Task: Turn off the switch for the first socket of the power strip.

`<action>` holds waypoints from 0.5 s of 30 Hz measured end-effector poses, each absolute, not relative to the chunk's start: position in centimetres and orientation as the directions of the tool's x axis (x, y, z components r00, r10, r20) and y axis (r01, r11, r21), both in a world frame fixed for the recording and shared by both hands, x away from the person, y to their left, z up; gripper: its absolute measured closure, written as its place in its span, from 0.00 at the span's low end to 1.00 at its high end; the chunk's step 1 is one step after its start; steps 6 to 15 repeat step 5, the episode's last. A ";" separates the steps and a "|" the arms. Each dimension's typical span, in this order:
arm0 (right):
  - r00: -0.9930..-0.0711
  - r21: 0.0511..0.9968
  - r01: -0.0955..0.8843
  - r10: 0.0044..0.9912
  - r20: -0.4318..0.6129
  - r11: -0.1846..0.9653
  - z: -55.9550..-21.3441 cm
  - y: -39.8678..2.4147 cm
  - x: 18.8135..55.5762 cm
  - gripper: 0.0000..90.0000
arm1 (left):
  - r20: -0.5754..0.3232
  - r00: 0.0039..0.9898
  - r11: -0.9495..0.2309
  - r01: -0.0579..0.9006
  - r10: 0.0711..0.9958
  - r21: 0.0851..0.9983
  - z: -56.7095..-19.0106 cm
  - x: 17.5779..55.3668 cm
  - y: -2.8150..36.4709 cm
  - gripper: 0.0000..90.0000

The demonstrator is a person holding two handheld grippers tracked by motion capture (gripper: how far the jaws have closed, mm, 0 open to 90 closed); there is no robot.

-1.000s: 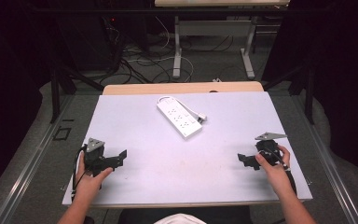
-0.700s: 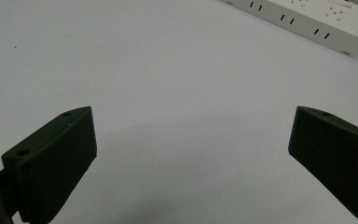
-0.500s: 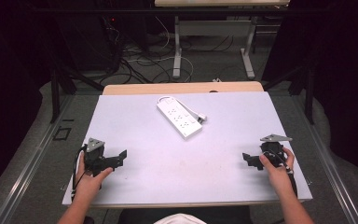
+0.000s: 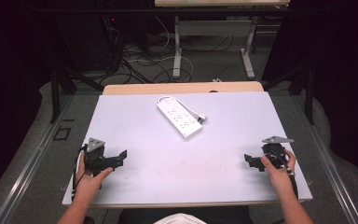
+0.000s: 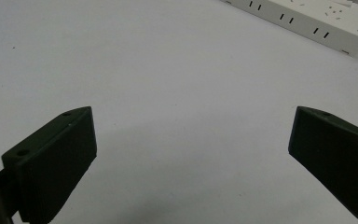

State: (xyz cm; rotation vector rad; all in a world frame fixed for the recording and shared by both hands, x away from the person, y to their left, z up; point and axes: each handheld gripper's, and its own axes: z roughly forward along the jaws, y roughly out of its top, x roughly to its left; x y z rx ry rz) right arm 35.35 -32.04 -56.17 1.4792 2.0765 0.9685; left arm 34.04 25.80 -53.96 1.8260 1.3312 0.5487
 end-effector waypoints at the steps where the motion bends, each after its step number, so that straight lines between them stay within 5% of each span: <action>1: -0.352 0.736 0.648 0.934 0.060 0.197 -56.2 -32.0 35.4 0.00 | -0.105 0.354 -0.133 0.586 0.929 0.799 -54.0 34.0 25.8 0.01; 15: -0.351 0.736 0.649 0.934 0.064 0.193 -56.2 -32.0 35.3 0.00 | -0.107 0.351 -0.125 0.579 0.930 0.806 -54.0 34.1 25.7 0.01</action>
